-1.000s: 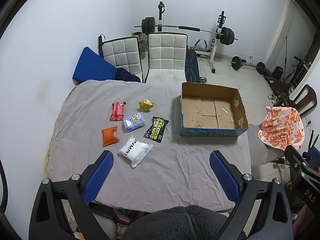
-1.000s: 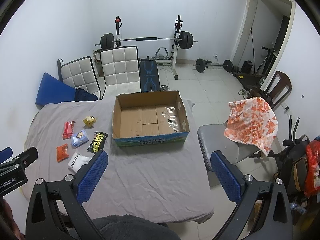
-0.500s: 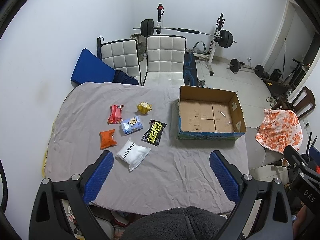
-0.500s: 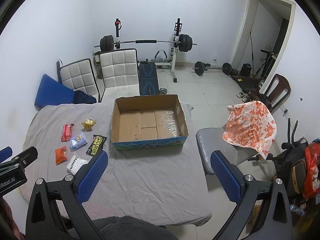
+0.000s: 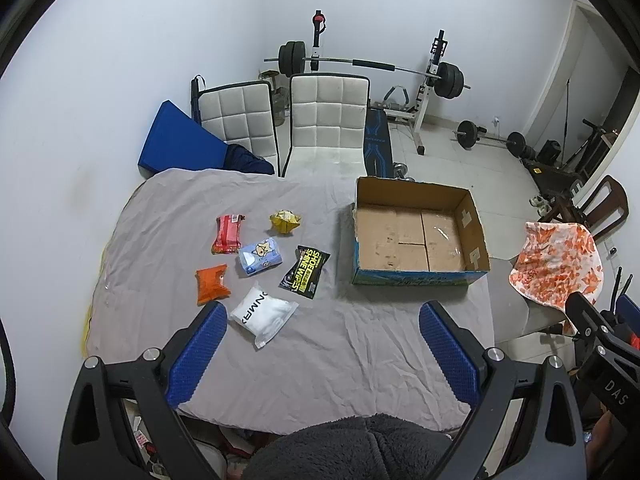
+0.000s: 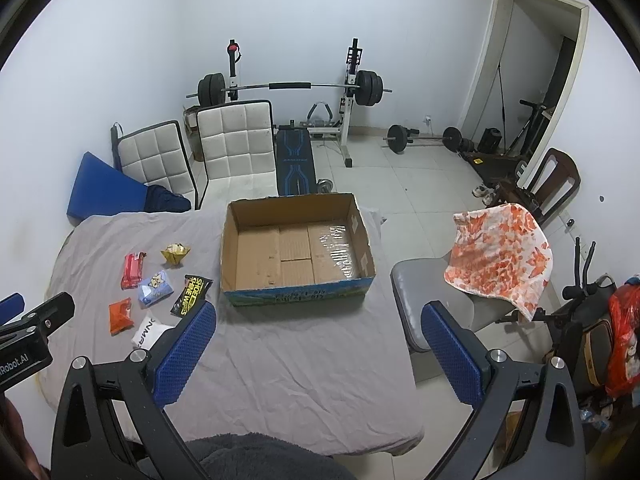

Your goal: Organize soft objects

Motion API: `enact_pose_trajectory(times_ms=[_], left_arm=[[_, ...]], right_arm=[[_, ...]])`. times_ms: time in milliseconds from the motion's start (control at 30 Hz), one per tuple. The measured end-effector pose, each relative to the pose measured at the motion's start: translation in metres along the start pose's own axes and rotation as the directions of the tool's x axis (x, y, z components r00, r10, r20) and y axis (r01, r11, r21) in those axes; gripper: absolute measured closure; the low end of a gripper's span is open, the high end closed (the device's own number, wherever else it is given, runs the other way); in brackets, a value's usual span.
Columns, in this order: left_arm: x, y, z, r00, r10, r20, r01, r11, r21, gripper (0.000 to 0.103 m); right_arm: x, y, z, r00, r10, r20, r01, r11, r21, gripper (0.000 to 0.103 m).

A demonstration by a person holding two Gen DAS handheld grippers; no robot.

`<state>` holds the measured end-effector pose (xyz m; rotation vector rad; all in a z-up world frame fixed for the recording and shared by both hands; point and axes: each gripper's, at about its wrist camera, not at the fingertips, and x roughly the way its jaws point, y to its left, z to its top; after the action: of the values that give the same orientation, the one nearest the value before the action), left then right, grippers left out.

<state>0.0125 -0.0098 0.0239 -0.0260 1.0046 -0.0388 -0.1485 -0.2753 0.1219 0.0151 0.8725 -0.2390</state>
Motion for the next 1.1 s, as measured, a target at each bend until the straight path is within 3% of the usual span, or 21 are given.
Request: enact_pose_trajectory(times_ms=[467,600,733,933,1000,1100], left_arm=[[0.004,-0.002,0.005,1.000,-0.009,-0.003,0.009,1.000,-0.002,0.004],[0.018,0.006,0.012,1.000,-0.003,-0.029,0.002,1.000,-0.026,0.004],[0.038,0.039,0.024,0.999,0.037,-0.022,-0.039,0.994,-0.099,0.004],[0.102,0.108,0.025,0.983,0.124,-0.133,-0.148,0.971,-0.189,0.004],[0.131,0.132,0.018,0.968,0.154,-0.197,-0.196,0.957,-0.214,0.004],[0.176,0.166,-0.001,0.952,0.121,-0.282,-0.202,0.939,-0.277,0.004]], right_arm=[[0.009,0.001,0.011,1.000,0.011,-0.003,-0.011,1.000,0.013,0.000],[0.027,0.006,0.017,0.999,0.039,-0.034,-0.038,0.999,0.024,0.000],[0.064,0.021,0.020,0.992,0.081,-0.098,-0.080,0.997,0.021,0.000],[0.158,0.081,0.012,0.945,0.174,-0.277,-0.188,0.982,-0.024,0.000],[0.193,0.107,0.002,0.923,0.187,-0.338,-0.214,0.976,-0.046,0.000],[0.245,0.149,-0.015,0.885,0.196,-0.423,-0.249,0.966,-0.074,0.000]])
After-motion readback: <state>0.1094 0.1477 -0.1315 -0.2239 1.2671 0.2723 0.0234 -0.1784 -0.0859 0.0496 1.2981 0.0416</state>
